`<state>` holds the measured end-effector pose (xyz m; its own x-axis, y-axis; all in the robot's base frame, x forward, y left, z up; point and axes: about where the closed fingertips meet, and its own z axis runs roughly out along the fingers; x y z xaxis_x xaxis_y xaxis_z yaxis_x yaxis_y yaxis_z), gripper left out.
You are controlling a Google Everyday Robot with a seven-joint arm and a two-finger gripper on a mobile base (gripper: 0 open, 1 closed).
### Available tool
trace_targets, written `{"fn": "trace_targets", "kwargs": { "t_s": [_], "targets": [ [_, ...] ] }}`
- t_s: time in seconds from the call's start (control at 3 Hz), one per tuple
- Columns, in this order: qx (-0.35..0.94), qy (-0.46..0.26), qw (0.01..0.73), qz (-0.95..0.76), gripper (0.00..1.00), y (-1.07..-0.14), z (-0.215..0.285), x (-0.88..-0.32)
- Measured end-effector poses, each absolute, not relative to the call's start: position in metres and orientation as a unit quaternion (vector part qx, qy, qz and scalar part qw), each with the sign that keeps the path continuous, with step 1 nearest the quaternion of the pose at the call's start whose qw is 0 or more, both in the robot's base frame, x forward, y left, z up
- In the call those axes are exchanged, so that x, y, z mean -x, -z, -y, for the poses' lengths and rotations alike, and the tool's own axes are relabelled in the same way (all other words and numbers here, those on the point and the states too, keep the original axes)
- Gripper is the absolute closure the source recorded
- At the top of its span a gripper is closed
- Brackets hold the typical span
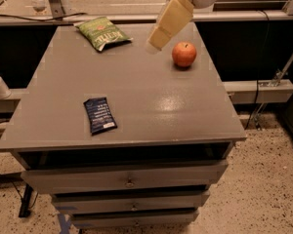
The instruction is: Move green jalapeno chip bag near apple
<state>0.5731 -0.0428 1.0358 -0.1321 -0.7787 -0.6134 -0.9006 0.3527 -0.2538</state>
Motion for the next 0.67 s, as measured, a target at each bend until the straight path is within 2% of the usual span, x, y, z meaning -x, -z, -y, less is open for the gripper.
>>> {"fn": "trace_targets", "kwargs": {
  "t_s": [0.33,0.67],
  "targets": [
    [0.546,-0.108,0.35,-0.753,0.0,-1.02,0.016,-0.601],
    [0.519,-0.125,0.378,-0.756,0.0,-1.005,-0.037,-0.645]
  ]
}}
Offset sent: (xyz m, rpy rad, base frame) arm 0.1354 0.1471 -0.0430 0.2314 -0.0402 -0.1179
